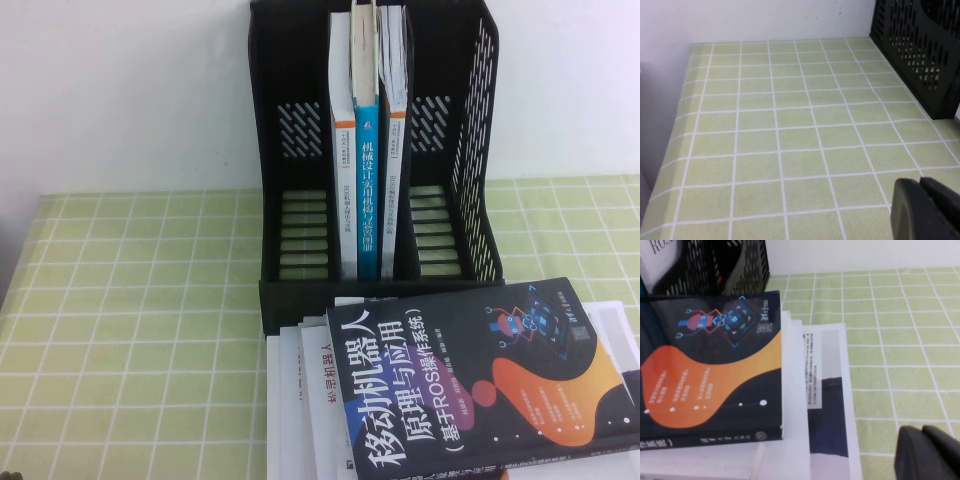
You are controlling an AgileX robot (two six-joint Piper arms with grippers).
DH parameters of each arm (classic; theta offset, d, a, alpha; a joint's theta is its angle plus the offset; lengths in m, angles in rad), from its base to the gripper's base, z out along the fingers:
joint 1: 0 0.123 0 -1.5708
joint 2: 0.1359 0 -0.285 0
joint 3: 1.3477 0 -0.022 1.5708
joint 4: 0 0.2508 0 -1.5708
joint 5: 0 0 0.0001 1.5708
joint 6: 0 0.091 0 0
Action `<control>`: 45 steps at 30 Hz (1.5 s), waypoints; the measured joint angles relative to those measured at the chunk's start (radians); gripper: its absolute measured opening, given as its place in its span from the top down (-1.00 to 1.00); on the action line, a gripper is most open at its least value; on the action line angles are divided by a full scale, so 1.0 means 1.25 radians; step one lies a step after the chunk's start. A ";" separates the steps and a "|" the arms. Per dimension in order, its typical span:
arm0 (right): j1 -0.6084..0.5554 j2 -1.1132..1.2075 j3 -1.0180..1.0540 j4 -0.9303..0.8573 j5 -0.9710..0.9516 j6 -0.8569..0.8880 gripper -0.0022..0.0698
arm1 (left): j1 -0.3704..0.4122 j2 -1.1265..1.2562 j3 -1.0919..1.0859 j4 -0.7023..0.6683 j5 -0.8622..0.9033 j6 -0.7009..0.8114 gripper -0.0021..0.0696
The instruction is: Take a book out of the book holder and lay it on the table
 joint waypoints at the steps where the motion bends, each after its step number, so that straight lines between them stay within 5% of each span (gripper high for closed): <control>1: 0.000 0.000 0.000 0.000 0.000 0.000 0.95 | 0.000 0.000 0.000 0.000 0.000 0.000 0.95; 37: 0.000 0.000 0.000 0.000 -0.013 0.000 0.95 | 0.000 0.000 0.000 0.033 0.000 0.000 0.95; 45: 0.000 0.000 0.001 0.004 -0.346 0.000 0.95 | 0.000 0.000 0.004 -0.023 -0.160 0.000 0.95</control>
